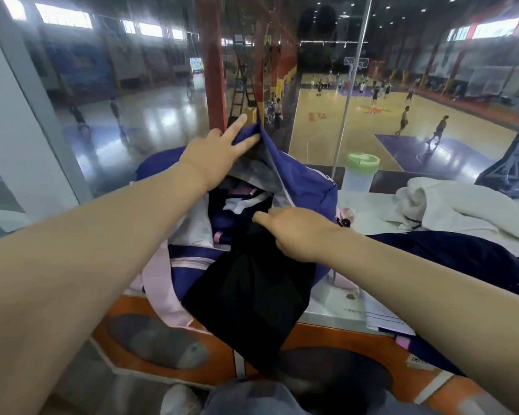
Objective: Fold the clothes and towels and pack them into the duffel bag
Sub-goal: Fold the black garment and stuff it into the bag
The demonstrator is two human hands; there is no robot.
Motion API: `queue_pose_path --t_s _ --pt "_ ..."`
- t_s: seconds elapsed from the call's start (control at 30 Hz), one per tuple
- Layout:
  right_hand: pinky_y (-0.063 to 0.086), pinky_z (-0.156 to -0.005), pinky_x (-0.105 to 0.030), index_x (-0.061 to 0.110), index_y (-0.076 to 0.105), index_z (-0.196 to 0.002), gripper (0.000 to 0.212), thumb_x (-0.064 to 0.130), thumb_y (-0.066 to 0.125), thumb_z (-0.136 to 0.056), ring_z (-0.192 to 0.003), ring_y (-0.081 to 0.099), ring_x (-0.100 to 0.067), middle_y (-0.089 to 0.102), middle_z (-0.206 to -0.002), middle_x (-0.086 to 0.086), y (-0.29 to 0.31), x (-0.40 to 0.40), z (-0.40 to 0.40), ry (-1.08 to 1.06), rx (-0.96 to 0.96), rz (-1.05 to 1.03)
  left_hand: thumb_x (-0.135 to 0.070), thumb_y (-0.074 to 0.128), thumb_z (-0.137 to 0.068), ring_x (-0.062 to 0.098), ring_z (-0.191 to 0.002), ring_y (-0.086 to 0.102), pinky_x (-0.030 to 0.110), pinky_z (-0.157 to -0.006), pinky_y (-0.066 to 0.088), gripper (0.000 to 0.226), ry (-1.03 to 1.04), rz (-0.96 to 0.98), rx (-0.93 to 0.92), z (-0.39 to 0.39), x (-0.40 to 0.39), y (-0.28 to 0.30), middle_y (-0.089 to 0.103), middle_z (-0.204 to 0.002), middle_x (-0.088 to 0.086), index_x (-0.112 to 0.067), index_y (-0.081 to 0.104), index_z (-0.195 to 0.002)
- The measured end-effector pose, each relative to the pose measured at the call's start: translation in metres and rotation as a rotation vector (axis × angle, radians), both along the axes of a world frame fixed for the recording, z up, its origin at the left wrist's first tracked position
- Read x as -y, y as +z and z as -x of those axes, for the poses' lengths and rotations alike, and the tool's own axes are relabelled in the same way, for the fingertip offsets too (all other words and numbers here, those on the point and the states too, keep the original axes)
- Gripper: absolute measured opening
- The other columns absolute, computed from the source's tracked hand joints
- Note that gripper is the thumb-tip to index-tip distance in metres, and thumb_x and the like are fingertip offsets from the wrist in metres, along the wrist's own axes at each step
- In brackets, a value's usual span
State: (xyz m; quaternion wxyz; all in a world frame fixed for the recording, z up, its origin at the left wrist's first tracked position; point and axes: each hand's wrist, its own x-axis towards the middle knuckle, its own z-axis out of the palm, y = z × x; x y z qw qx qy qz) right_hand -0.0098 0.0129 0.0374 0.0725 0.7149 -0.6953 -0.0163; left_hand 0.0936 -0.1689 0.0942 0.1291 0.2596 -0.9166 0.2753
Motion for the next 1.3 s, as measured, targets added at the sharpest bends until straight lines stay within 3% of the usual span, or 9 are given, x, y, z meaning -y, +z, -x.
queue_pose_path --t_s 0.2,0.43,0.6,0.7,0.8,0.87,1.03,1.17,1.3 --pt "0.047 -0.084 -0.039 0.014 0.037 -0.142 0.052 0.012 0.051 -0.092 -0.108 0.060 -0.036 0.057 -0.125 -0.018 0.013 0.078 -0.024 -0.018 0.034 0.063 0.005 0.045 -0.090 0.032 -0.100 0.057 0.037 -0.058 0.037 0.088 -0.107 0.033 0.002 0.014 -0.019 0.018 -0.006 -0.163 -0.008 -0.035 0.000 -0.154" --pt "0.036 -0.103 -0.031 0.005 0.035 -0.147 0.051 0.012 0.049 -0.098 -0.128 0.048 -0.029 0.044 -0.145 -0.015 0.010 0.120 0.005 -0.350 0.147 -0.352 0.009 0.048 -0.087 0.031 -0.100 0.054 0.036 -0.056 0.036 0.097 -0.094 -0.025 -0.030 -0.004 -0.004 0.011 -0.007 -0.163 -0.011 -0.041 -0.004 -0.152" --pt "0.035 -0.101 -0.031 0.001 0.053 -0.132 0.034 0.013 0.041 -0.102 -0.120 0.050 -0.028 0.051 -0.130 -0.016 0.026 0.110 0.034 -0.459 -0.219 -0.509 0.010 0.045 -0.088 0.032 -0.097 0.055 0.035 -0.054 0.037 0.096 -0.115 -0.086 -0.083 -0.009 -0.002 0.011 -0.003 -0.163 -0.010 -0.044 -0.003 -0.151" --pt "0.028 -0.108 -0.030 0.009 0.046 -0.140 0.039 0.021 0.043 -0.102 -0.134 0.041 -0.023 0.044 -0.144 -0.005 0.028 0.121 0.049 -0.456 -0.347 -0.400 0.011 0.044 -0.087 0.032 -0.093 0.054 0.035 -0.052 0.037 0.095 -0.117 -0.100 -0.090 -0.008 -0.002 0.011 -0.002 -0.163 -0.008 -0.043 -0.002 -0.152" --pt "0.026 -0.111 -0.035 0.003 0.040 -0.143 0.042 0.016 0.035 -0.103 -0.138 0.037 -0.030 0.041 -0.148 -0.016 0.022 0.114 0.054 -0.390 -0.100 0.006 0.008 0.045 -0.088 0.032 -0.096 0.055 0.034 -0.054 0.036 0.093 -0.115 -0.102 -0.081 -0.007 -0.003 0.009 -0.002 -0.163 -0.008 -0.041 0.000 -0.152" --pt "0.033 -0.105 -0.037 0.001 0.046 -0.137 0.038 0.011 0.037 -0.101 -0.131 0.043 -0.035 0.046 -0.141 -0.020 0.015 0.111 0.052 -0.323 -0.184 0.141 0.007 0.045 -0.088 0.031 -0.097 0.056 0.033 -0.054 0.035 0.092 -0.117 -0.096 -0.056 -0.005 -0.005 0.005 -0.002 -0.163 -0.008 -0.041 0.000 -0.153" --pt "0.040 -0.099 -0.045 -0.001 0.024 -0.145 0.048 0.011 0.036 -0.100 -0.124 0.049 -0.041 0.036 -0.143 -0.023 0.016 0.087 0.015 -0.360 -0.288 0.067 -0.001 0.050 -0.089 0.032 -0.115 0.050 0.036 -0.063 0.041 0.089 -0.103 -0.136 -0.065 0.001 -0.010 0.005 0.002 -0.163 -0.004 -0.039 0.003 -0.153" --pt "0.040 -0.066 -0.041 0.003 0.039 -0.128 0.033 0.004 0.041 -0.095 -0.099 0.062 -0.037 0.049 -0.121 -0.018 0.008 0.044 0.005 -0.241 -0.205 0.251 -0.010 0.057 -0.081 0.036 -0.139 0.026 0.048 -0.105 0.031 0.068 -0.179 -0.018 -0.210 0.001 -0.023 -0.003 0.017 -0.160 0.013 -0.025 0.040 -0.145" --pt "0.033 -0.065 -0.036 0.008 0.061 -0.099 0.013 0.012 0.054 -0.089 -0.088 0.065 -0.030 0.067 -0.095 -0.011 0.013 0.001 0.018 -0.199 -0.442 0.250 -0.025 0.053 -0.086 0.032 -0.113 0.050 0.047 -0.092 0.041 0.022 -0.584 0.027 -0.260 -0.002 -0.046 -0.029 0.056 -0.124 0.008 -0.018 0.063 -0.104"
